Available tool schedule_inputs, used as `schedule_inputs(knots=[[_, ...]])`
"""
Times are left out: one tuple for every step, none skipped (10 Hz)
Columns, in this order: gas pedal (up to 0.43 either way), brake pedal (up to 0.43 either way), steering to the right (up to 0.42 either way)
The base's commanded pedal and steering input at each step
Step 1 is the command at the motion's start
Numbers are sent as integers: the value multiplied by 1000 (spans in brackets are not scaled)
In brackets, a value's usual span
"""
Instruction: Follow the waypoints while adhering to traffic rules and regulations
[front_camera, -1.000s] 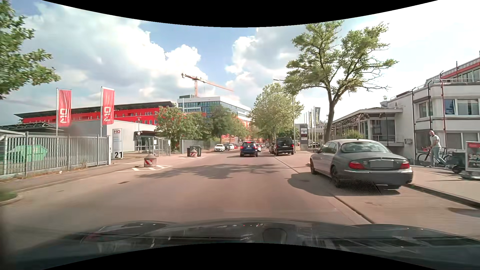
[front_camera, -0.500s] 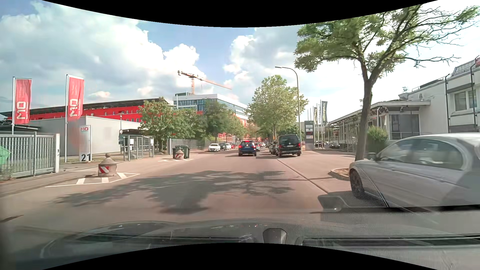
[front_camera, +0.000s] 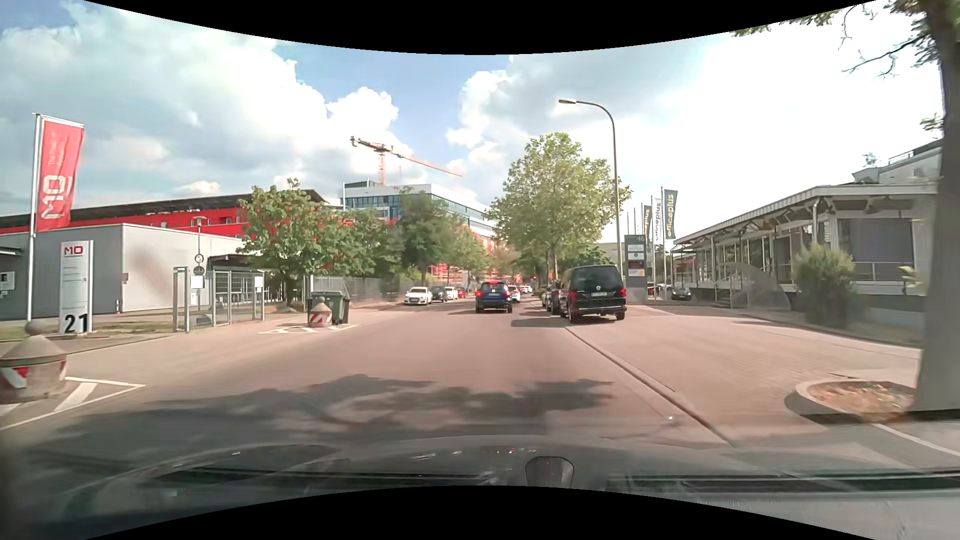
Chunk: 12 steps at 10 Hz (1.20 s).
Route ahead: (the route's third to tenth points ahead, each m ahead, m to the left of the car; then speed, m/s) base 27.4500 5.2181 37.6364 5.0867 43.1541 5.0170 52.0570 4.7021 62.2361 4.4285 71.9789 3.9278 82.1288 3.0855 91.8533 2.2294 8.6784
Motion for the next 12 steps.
schedule_inputs(knots=[[0,0,0],[0,0,-1],[0,0,-2],[0,0,-3],[0,0,-3],[0,0,-4],[0,0,-3],[0,0,-4],[0,0,-4],[0,0,-3],[0,0,-3],[0,0,-4]])
